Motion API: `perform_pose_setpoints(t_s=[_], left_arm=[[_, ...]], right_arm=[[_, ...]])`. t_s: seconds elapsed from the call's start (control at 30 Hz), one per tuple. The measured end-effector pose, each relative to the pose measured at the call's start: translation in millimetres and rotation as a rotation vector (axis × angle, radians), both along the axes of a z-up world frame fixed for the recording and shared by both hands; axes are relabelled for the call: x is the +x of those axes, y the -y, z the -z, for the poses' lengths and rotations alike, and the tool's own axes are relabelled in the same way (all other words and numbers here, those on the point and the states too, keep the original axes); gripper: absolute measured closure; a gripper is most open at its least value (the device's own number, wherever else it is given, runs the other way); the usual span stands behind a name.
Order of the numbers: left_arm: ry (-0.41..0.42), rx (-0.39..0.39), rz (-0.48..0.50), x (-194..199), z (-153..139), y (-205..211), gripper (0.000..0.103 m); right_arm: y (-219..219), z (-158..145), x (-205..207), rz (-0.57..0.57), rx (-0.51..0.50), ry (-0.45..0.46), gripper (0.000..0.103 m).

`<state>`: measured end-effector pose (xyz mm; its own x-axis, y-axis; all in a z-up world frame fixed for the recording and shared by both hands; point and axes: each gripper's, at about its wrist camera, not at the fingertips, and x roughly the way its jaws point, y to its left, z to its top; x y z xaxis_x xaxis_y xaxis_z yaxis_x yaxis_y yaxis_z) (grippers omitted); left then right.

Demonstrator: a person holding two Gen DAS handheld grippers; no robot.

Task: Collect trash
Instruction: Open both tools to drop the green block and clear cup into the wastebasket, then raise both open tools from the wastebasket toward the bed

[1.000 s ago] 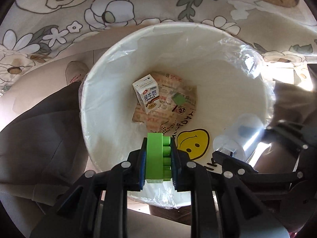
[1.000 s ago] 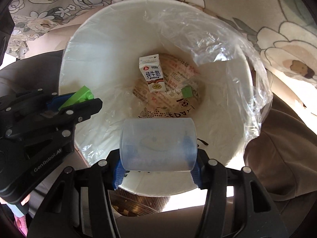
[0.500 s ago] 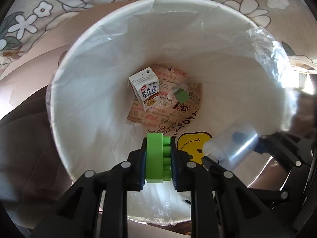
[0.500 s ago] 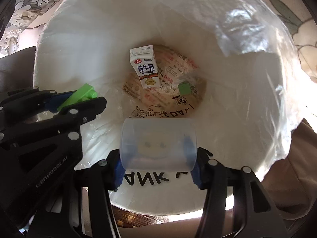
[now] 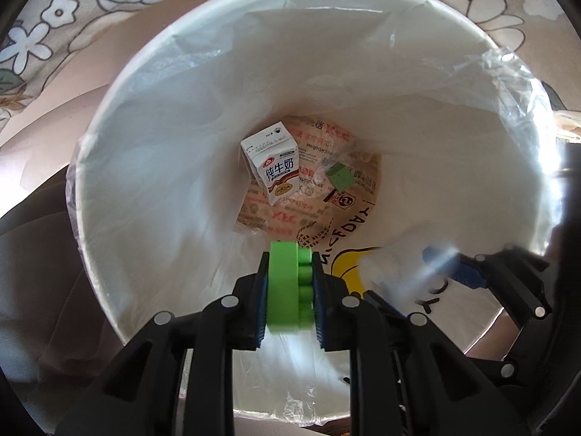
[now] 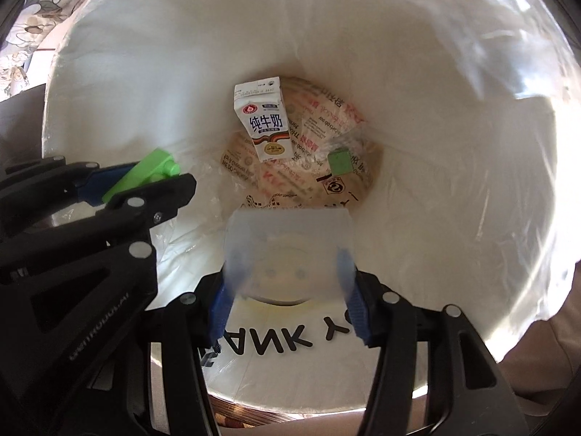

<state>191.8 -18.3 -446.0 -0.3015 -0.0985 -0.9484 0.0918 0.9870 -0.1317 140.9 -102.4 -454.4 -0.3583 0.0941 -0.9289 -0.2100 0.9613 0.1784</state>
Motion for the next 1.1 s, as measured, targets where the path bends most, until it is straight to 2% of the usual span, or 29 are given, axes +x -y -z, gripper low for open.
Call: perform_pose_setpoints(t_s=[0.03, 0.07, 0.1, 0.53, 0.7, 0.8, 0.93, 1.1], left_arm=[[0.003, 0.007, 0.000, 0.2, -0.9, -0.3, 0.071], [0.007, 0.014, -0.001, 0.3, -1.8, -0.7, 0.063], [0.011, 0.015, -0.003, 0.5, -2.8, -0.7, 0.060], [0.013, 0.010, 0.007, 0.9, -7.4, 0.0, 0.059], [0.021, -0.015, 0.002, -2.8, -22.9, -2.8, 0.059], [0.040, -0.015, 0.018, -4.5, -37.9, -2.8, 0.052], [0.063, -0.004, 0.062, -10.4, -59.6, 0.4, 0.052], [0.124, -0.045, 0.094, -20.8, -101.1, -3.9, 0.052]], right_arm=[[-0.7, 0.6, 0.0, -0.001, -0.005, 0.001, 0.041], [-1.0, 0.3, -0.2, -0.003, -0.008, 0.005, 0.040], [-0.9, -0.4, -0.2, -0.001, -0.007, 0.005, 0.040], [0.3, -12.2, 1.1, -0.002, -0.002, 0.020, 0.040], [-0.9, -22.0, -1.5, -0.013, 0.015, 0.026, 0.040], [2.2, -38.2, -2.2, -0.007, 0.043, 0.036, 0.040], [11.6, -64.9, -5.3, 0.008, 0.084, 0.061, 0.040], [25.4, -109.2, -16.8, 0.006, 0.132, 0.103, 0.040]])
